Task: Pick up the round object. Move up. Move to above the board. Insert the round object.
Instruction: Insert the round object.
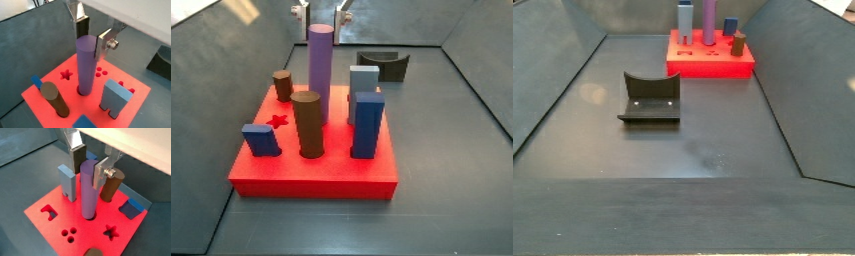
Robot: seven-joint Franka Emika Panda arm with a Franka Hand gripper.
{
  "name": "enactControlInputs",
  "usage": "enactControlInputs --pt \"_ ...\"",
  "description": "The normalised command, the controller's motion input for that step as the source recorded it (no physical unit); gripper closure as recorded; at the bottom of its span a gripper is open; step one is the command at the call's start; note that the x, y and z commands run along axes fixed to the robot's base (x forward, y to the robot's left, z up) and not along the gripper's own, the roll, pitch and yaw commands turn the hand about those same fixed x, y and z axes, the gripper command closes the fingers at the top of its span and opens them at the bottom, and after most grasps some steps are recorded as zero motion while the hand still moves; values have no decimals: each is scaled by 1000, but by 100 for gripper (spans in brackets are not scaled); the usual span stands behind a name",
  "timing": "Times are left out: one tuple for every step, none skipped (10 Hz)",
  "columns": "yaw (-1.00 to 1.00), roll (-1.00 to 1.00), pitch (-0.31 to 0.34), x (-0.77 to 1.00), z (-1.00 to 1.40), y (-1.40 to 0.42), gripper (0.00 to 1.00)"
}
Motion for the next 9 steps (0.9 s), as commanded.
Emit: enactControlInputs --pt "0 0 -9 0 -66 0 100" --pt "0 0 -11 0 -91 0 100" --pt "0 0 -9 0 -97 0 100" --pt "0 0 -4 -6 -80 -57 100" --pt "0 0 -14 -9 -80 -31 100" --pt "0 0 -21 -23 -91 0 100" --pt "0 0 -24 -14 -89 0 100" --pt "0 0 -23 0 -86 -9 100" --pt "0 0 -23 0 -89 -20 100"
